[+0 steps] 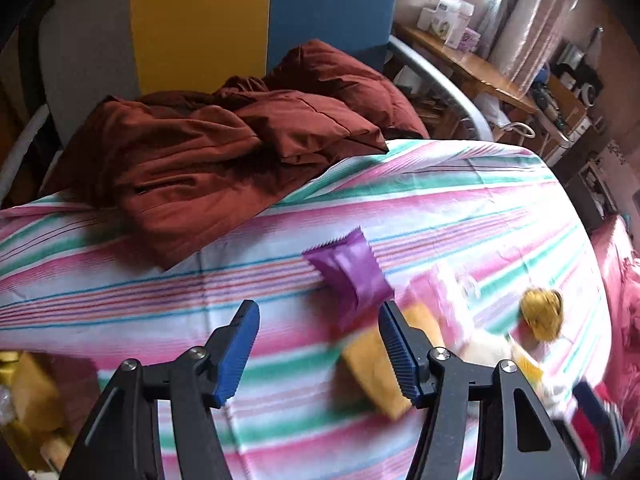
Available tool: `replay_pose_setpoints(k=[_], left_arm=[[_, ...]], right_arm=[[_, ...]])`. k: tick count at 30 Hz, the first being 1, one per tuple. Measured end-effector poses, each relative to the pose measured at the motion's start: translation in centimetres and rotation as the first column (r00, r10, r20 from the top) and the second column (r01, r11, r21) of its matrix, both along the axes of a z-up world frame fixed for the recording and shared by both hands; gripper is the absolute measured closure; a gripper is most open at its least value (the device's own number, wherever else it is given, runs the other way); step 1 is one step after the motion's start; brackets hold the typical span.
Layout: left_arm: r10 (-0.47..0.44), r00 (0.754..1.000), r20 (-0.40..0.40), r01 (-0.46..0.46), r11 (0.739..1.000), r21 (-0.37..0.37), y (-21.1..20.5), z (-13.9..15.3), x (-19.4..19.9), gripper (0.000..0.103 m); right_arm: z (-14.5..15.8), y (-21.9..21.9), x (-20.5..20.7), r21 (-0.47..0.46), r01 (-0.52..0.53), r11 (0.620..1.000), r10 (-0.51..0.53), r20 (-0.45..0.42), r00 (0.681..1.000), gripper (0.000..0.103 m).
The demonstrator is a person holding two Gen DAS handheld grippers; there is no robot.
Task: Organize objects
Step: 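Grasp the second purple snack packet with the left tool while the right tool approaches the beige knitted bundle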
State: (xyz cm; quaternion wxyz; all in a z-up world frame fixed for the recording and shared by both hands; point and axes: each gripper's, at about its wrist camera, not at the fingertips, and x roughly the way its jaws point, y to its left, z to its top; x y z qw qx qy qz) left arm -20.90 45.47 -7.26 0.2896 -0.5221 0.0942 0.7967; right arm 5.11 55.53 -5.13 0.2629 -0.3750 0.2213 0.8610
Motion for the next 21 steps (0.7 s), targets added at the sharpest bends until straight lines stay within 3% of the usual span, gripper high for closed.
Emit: replay_pose_setpoints(k=[7,10,14,21], left_arm=[[0.006,1.000,-0.006,-0.007,0.998,-0.062,4.2,-2.6,-2.2,0.040],[0.018,0.999,0.041,-0.014,0.996,-0.084,4.9,-4.4,-2.8,0.040],[-0.021,1.000,-0.011,0.020,0.994,-0.105,4.9,-4.7,-2.2,0.062],[-0.064,0.998,-0.028,0.061,0.995,-0.078,1.0,-4.7,-0.7,0.065]], right_arm=[[0.0,-0.2,-0.1,-0.030,-0.029,0.999,0.028,-0.018,0.999,0.023],[0.0,-0.2,-0.1,-0.036,-0.032,0.999,0.031,-0.017,0.999,0.023],[-0.3,-0.1,-0.1,-0.046,-0.025,0.999,0.024,-0.008,1.000,0.023],[-0.8,0.1,-0.3,-0.055,-0.027,0.998,0.028,0.008,1.000,0.023]])
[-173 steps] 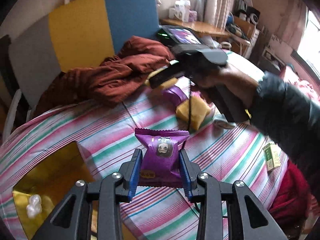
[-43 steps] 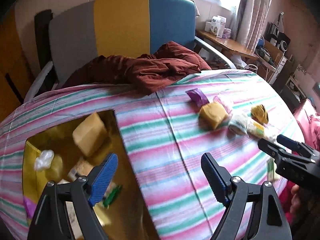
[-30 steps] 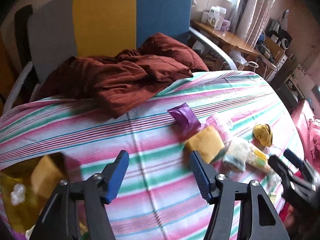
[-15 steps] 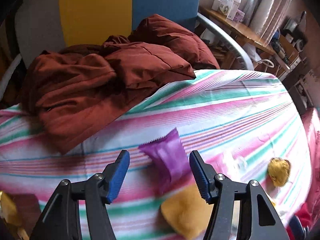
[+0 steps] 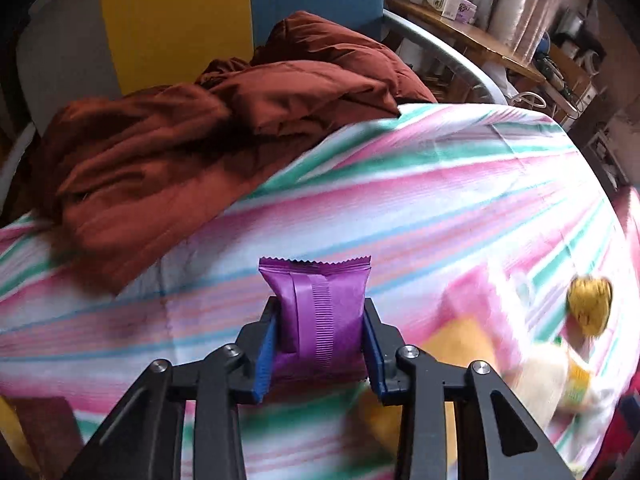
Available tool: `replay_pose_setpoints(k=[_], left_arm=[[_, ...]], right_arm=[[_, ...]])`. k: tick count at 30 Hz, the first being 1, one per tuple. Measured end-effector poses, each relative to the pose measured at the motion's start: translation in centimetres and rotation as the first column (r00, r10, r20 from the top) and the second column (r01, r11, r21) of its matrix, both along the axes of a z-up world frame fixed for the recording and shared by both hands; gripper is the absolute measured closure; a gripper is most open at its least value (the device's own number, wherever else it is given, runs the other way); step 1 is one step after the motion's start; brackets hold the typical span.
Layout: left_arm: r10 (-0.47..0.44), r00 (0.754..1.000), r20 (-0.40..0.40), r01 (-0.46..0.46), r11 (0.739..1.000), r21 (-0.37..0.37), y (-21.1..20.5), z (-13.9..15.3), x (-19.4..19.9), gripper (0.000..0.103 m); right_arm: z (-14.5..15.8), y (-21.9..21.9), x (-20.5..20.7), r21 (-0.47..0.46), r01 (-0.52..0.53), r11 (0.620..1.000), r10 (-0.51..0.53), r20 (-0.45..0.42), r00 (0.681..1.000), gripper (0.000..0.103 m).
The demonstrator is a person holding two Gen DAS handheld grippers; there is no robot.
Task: Organize objects
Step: 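Grasp the second purple snack packet with the left tool while the right tool approaches the beige knitted bundle, then grasp the beige knitted bundle with the right tool while the left tool holds the purple packet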
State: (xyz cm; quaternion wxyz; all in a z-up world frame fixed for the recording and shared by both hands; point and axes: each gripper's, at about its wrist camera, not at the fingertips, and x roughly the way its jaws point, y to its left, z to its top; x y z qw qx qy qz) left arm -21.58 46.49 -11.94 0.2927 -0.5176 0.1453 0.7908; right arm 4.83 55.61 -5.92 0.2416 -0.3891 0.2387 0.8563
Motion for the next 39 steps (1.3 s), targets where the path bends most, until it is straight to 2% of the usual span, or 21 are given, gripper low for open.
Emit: replay_pose_setpoints(k=[6,8,11,15,18,22,24,27,29,33,37,39], left_arm=[[0.021,1.000,0.012,-0.021,1.000,0.016,-5.0,0.1,1.8,0.065],[0.021,1.000,0.021,-0.021,1.000,0.016,-6.1,0.3,2.4,0.065],[0.022,0.999,0.027,-0.023,1.000,0.017,-7.6,0.3,3.5,0.065],[0.013,1.000,0.011,-0.013,1.000,0.024,-8.8,0.4,5.1,0.065],[0.012,1.000,0.013,-0.012,1.000,0.027,-8.8,0.3,5.3,0.065],[0.016,1.000,0.010,-0.016,1.000,0.023,-9.1,0.3,5.5,0.065],[0.020,1.000,0.015,-0.021,0.999,0.033,-9.6,0.3,5.8,0.065],[0.027,0.999,0.019,-0.028,0.999,0.034,-9.9,0.3,6.3,0.065],[0.029,0.999,0.020,-0.029,0.999,0.037,-10.2,0.2,6.7,0.065],[0.014,1.000,0.008,-0.014,0.999,0.031,-10.8,0.2,7.6,0.065],[0.017,1.000,0.020,-0.018,0.999,0.032,-11.5,0.5,8.3,0.065],[0.011,1.000,0.028,-0.012,0.999,0.030,-12.1,0.6,8.7,0.066]], right_arm=[[0.1,0.5,-1.0,-0.045,-0.022,0.999,0.022,-0.002,1.000,0.023],[0.5,0.6,-2.0,-0.026,-0.048,0.999,0.048,-0.002,0.999,0.023],[1.0,1.1,-4.6,0.001,-0.085,0.996,0.085,0.008,0.996,0.023],[-0.7,2.8,-9.4,-0.066,-0.089,0.994,0.094,0.075,0.993,0.022],[-1.4,3.5,-11.0,-0.088,-0.064,0.994,0.073,0.103,0.992,0.022],[-1.4,3.1,-11.2,-0.115,-0.105,0.988,0.116,0.094,0.989,0.022],[-1.6,2.6,-11.7,-0.087,-0.121,0.989,0.132,0.128,0.983,0.022],[-2.2,3.4,-11.8,-0.104,-0.066,0.992,0.082,0.159,0.984,0.022],[-1.8,2.8,-11.3,-0.148,-0.088,0.985,0.106,0.114,0.988,0.022],[-2.3,0.2,-10.6,-0.248,-0.206,0.947,0.228,0.063,0.972,0.022],[-3.4,-1.0,-11.2,-0.268,-0.213,0.940,0.247,0.102,0.964,0.022],[-2.7,-1.0,-10.4,-0.254,-0.210,0.944,0.239,0.088,0.967,0.022]])
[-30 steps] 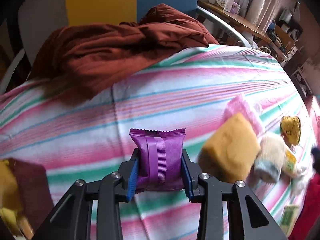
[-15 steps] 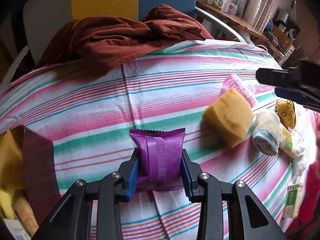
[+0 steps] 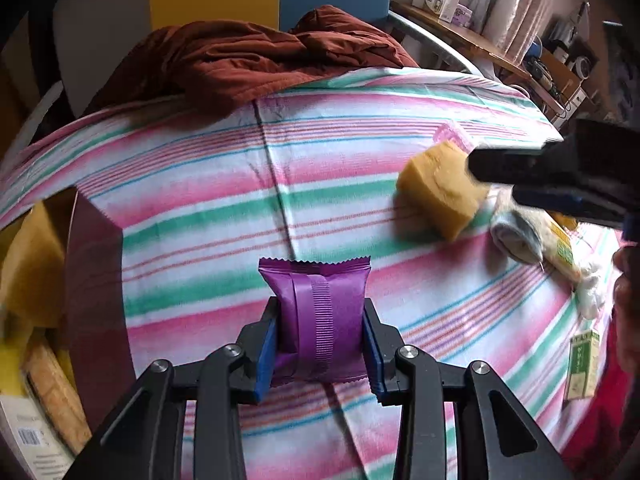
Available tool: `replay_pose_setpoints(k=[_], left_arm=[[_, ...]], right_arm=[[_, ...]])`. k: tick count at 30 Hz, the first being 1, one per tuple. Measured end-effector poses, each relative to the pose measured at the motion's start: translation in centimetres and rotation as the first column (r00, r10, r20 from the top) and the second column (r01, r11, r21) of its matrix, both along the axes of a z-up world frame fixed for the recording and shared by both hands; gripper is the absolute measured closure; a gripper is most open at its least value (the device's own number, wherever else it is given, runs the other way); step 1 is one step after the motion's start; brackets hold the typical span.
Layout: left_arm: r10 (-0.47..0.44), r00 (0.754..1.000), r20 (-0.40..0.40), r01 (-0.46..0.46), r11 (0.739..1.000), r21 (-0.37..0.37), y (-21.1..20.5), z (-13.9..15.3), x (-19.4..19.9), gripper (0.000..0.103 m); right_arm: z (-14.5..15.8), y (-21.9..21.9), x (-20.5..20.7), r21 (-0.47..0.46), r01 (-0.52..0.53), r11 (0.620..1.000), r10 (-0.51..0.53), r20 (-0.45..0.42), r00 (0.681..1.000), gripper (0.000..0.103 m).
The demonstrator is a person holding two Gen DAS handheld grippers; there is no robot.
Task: Organize objects
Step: 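Grasp the beige knitted bundle with the right tool while the left tool holds the purple packet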
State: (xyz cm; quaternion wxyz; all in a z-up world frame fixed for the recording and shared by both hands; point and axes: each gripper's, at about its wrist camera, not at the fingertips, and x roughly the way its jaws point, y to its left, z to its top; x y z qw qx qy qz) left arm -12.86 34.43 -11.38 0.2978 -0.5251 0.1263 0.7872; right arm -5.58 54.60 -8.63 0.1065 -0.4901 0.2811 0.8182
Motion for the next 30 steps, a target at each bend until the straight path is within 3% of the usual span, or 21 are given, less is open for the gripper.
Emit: replay_pose_setpoints(k=[8,14,18,21,30], left_arm=[[-0.028,0.999,0.015,0.028,1.000,0.010,-1.6,0.3,2.0,0.066],[-0.055,0.998,-0.014,0.055,0.998,0.041,-3.2,2.3,3.9,0.066],[-0.071,0.996,-0.058,0.075,0.995,0.066,-4.3,4.1,5.1,0.065],[-0.078,0.993,-0.083,0.085,0.992,0.090,-5.3,5.4,5.8,0.065],[-0.049,0.990,-0.136,0.071,0.985,0.158,-9.2,8.1,7.6,0.065]], right_arm=[[1.1,3.5,4.7,0.072,0.075,0.995,-0.077,0.020,0.997,0.022],[-1.3,2.5,2.8,0.155,-0.040,0.987,0.023,0.110,0.994,0.020],[-2.8,1.2,1.3,0.294,-0.112,0.949,0.050,0.209,0.977,0.020],[-2.0,1.2,2.1,0.297,-0.095,0.950,0.043,0.175,0.984,0.034],[2.2,-2.9,6.0,0.252,-0.108,0.962,0.103,0.032,0.994,0.036]])
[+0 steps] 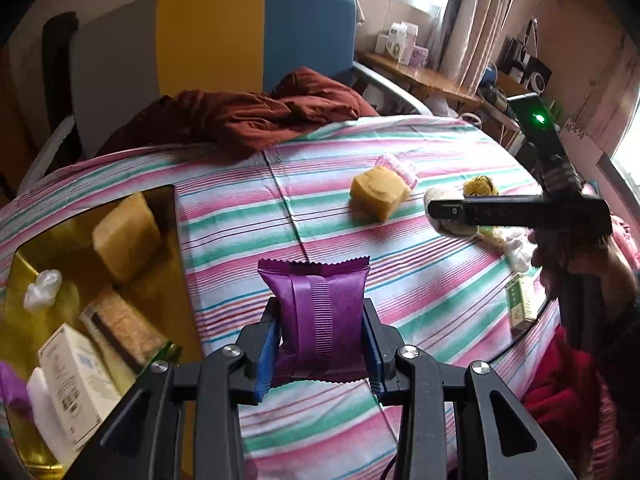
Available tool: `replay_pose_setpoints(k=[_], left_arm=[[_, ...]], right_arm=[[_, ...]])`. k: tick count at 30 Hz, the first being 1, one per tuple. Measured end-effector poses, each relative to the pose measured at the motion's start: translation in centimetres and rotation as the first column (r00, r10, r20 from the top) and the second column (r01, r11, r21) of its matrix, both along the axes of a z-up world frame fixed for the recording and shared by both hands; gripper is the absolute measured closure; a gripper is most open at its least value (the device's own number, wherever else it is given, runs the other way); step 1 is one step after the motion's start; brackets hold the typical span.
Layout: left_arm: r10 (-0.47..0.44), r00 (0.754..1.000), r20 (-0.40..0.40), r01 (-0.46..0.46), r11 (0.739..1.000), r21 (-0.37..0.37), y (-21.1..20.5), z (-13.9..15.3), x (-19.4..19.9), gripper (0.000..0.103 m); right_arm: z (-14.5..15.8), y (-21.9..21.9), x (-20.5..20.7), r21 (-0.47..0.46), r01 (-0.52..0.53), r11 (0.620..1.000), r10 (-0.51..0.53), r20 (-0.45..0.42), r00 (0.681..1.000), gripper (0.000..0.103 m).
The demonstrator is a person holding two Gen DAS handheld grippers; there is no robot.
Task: Organize objects
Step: 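Grasp the beige knitted bundle with the right tool while the left tool holds the purple packet, then carry the purple packet and knitted bundle into the gold tray and open both tools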
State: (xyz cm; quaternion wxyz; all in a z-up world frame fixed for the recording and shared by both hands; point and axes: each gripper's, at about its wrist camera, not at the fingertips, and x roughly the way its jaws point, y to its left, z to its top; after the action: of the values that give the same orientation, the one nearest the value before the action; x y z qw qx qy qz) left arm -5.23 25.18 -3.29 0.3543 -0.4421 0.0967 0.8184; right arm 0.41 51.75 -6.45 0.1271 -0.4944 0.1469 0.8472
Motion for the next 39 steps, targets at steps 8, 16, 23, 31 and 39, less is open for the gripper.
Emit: replay_pose_setpoints(k=[8,16,23,31,39], left_arm=[[0.122,0.992,-0.040,-0.120,0.991,0.054,-5.9,2.0,0.0,0.065],[0.289,0.948,-0.130,-0.285,0.957,0.053,-12.9,2.9,-1.1,0.065],[0.392,0.908,-0.147,-0.390,0.920,0.048,-17.7,2.2,-2.6,0.065],[0.467,0.878,-0.107,-0.466,0.884,0.032,-21.3,0.4,-4.9,0.064],[0.498,0.860,-0.107,-0.501,0.866,0.003,-22.6,-0.7,-5.8,0.064]], right_arm=[[3.6,-9.7,0.0,-0.010,-0.145,0.989,0.143,-0.111,0.984,0.036],[5.5,-18.4,-2.1,0.004,-0.255,0.967,0.251,-0.193,0.949,0.036],[5.3,-24.5,-4.0,0.030,-0.321,0.947,0.320,-0.195,0.927,0.036],[5.2,-29.5,-4.1,0.122,-0.362,0.924,0.378,-0.162,0.911,0.036],[5.4,-32.7,-3.7,0.235,-0.382,0.894,0.423,-0.155,0.893,0.036]])
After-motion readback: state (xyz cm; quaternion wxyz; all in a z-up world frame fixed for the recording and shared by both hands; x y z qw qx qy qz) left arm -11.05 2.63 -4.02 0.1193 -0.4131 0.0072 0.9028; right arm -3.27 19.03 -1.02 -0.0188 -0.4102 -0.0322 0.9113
